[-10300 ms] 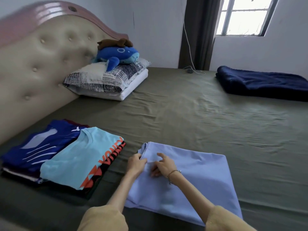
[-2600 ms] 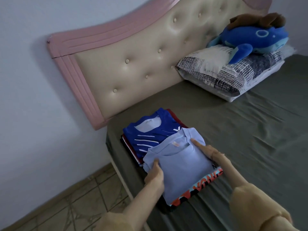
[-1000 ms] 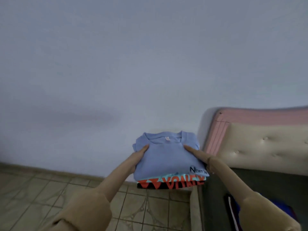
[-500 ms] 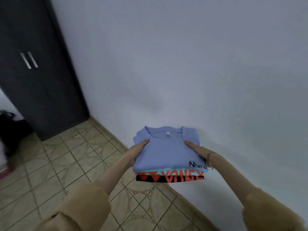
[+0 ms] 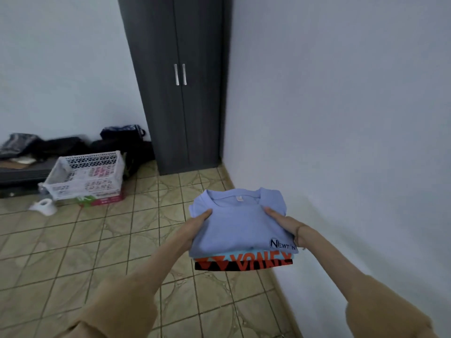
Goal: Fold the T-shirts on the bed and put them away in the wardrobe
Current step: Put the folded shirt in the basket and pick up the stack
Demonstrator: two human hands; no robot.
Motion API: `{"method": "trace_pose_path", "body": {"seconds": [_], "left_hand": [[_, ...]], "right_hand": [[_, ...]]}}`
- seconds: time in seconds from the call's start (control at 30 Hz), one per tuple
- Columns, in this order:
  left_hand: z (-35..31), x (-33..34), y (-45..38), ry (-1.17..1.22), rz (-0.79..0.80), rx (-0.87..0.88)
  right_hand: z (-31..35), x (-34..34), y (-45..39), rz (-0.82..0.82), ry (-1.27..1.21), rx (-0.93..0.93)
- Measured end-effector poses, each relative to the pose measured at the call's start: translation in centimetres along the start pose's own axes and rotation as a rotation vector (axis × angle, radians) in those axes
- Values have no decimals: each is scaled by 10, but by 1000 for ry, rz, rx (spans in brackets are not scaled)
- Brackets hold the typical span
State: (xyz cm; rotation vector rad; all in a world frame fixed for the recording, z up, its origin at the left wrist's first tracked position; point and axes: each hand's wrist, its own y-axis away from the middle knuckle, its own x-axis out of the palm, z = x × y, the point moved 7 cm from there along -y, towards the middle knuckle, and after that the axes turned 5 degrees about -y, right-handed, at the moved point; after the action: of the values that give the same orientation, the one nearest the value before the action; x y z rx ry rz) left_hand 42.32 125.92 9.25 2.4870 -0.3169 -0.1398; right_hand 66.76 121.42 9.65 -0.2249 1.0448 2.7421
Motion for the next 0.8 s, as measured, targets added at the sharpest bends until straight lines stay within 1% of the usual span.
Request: {"method": "trace_pose_path", "body": {"seconds": [0.1,0.23,0.33,0.43,0.67,0.8], "left_hand": [[-28,-51,-44,26,-62,6],[-64,-122,-102,29,-119,10],[-96,-185,-146,62,-159,20],[-120,-254,-192,60,-233,5],[-167,-400,-293,105,-342,-12],[-184,-494,-342,160,-455,-89]], "right_hand": [[51,47,-55,72,15,-17],[113,105,-117,107,27,-30],[170,160,-164,152,25,-65],[226,221,-207,213,33,-78],[335,359,-319,309,132,-73],[402,447,-377,353,246,-70]]}}
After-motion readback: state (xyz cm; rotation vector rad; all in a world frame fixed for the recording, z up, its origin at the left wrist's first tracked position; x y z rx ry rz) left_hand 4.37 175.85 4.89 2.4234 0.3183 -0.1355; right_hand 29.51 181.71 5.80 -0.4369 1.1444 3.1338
